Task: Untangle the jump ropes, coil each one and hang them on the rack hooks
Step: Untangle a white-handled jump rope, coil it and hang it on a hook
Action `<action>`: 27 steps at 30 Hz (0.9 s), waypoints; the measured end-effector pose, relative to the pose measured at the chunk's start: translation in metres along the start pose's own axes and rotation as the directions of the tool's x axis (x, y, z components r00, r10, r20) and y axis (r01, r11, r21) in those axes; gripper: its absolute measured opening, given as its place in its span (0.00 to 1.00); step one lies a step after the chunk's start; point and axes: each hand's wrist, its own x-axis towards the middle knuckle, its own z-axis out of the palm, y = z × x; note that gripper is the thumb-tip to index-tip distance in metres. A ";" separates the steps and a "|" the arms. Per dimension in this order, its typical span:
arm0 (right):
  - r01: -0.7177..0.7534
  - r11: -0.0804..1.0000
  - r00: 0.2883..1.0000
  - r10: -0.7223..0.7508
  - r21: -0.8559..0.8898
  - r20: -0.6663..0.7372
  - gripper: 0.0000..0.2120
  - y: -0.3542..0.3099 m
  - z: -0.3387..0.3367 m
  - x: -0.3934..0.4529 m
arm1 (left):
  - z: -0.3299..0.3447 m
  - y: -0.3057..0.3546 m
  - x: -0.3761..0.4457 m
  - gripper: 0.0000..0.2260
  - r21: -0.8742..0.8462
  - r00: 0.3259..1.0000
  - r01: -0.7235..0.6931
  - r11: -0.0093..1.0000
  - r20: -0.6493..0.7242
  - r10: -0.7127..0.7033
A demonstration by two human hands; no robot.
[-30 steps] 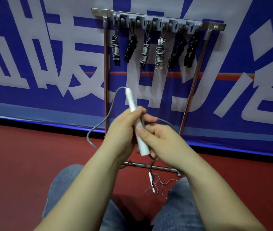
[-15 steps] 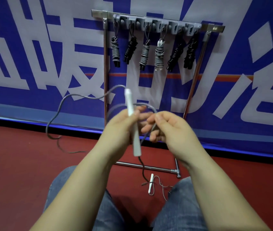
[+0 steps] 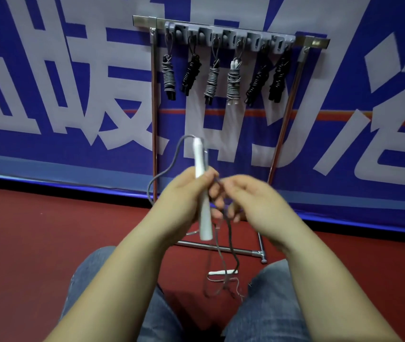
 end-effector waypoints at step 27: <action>0.193 0.789 0.960 -0.028 0.583 -0.280 0.05 -0.014 -0.015 0.007 | -0.011 -0.005 0.003 0.05 0.452 0.999 -0.009 0.892 0.036 -0.008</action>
